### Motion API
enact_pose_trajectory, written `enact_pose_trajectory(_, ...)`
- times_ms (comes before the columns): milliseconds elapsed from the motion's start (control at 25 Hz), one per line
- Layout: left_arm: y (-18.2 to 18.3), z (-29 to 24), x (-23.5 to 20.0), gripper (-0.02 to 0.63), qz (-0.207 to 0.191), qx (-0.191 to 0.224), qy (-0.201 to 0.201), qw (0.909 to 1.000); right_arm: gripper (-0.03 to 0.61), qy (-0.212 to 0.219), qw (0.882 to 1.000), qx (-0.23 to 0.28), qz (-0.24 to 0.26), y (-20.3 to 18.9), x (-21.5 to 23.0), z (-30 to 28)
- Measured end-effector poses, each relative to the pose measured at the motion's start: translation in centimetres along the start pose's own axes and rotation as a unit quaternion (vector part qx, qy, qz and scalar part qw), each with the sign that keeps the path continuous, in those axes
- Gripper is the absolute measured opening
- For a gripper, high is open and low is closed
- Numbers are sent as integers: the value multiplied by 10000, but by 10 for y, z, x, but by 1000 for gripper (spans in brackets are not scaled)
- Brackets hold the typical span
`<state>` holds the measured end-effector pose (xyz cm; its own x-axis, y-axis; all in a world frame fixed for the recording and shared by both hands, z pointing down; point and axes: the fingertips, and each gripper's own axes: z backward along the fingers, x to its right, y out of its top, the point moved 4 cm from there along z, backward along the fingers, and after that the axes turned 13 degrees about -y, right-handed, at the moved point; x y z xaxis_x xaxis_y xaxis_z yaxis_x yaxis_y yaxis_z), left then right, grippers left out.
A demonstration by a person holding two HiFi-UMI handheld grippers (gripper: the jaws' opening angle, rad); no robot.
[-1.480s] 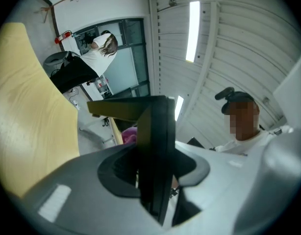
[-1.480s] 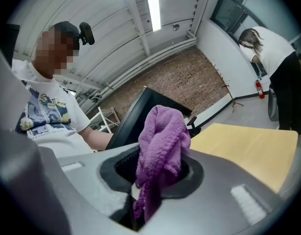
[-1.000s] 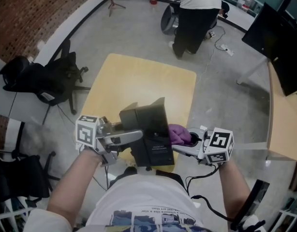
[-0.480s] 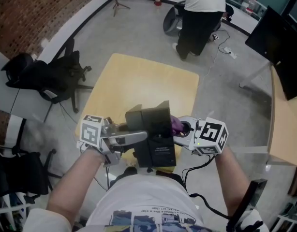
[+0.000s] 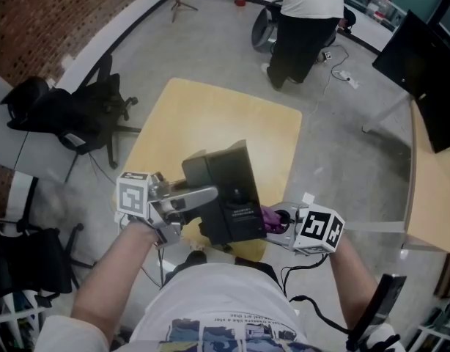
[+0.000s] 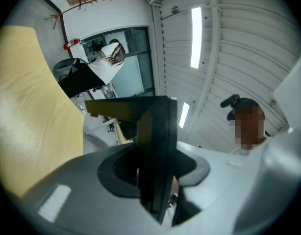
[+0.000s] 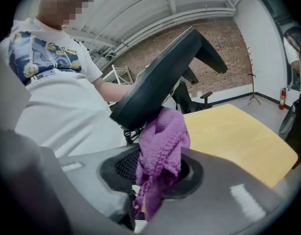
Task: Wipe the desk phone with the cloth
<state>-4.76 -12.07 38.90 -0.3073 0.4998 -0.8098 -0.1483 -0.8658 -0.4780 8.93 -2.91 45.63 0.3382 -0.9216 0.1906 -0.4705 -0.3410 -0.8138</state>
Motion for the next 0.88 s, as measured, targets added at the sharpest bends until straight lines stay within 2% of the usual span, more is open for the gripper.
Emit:
enact_pose_trajectory(320,8,7,-12,181,18,230,264,9994,100,-105,9995,-280,-110,-22,-36,-1)
enact_pose_trajectory(680,11,4,-20,180,49,357,343,9988,100,-160,9976,-568,366,-8,-62,-30)
enact_pose_trajectory(880,4,9,-21,180,99,128,338,9993,100,-306,9936,-915,594,-8,-57,-27)
